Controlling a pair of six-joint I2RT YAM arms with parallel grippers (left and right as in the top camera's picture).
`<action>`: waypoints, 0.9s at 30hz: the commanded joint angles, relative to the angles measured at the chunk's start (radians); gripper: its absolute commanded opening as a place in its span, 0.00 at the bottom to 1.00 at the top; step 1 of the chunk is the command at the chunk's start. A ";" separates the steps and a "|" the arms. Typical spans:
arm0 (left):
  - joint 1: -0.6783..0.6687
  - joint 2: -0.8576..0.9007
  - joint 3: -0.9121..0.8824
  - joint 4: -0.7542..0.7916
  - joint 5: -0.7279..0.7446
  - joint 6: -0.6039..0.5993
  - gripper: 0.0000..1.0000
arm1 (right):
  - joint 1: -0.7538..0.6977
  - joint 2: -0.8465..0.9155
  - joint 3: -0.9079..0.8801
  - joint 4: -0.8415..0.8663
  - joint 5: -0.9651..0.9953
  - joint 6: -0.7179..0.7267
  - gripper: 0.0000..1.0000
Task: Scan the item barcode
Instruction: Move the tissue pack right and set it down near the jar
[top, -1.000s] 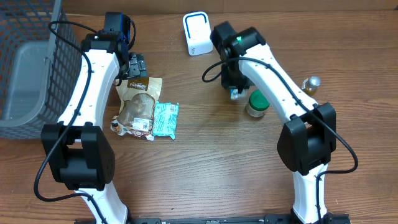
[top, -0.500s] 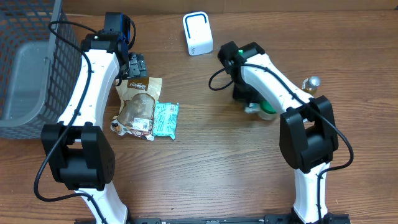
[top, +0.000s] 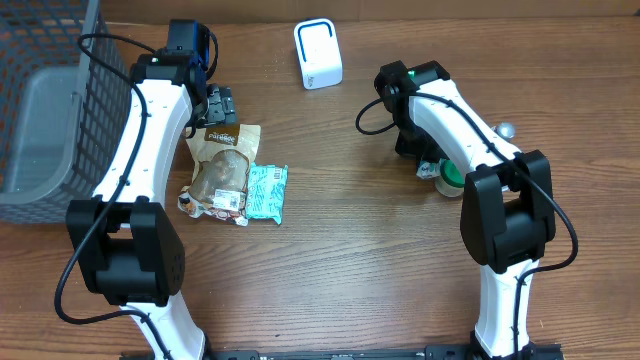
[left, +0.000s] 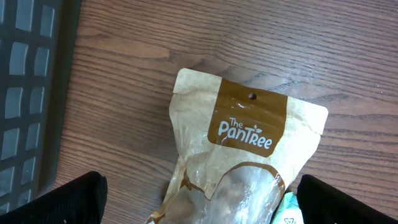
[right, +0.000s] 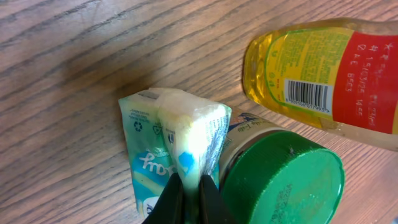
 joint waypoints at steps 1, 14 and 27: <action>-0.006 -0.004 0.012 0.002 -0.013 0.000 1.00 | -0.001 0.003 -0.002 0.026 -0.030 -0.051 0.04; -0.006 -0.004 0.012 0.002 -0.013 0.000 1.00 | -0.005 0.003 -0.002 0.058 -0.140 -0.179 0.12; -0.006 -0.004 0.012 0.002 -0.013 0.000 0.99 | 0.003 0.003 -0.002 0.103 -0.330 -0.165 0.41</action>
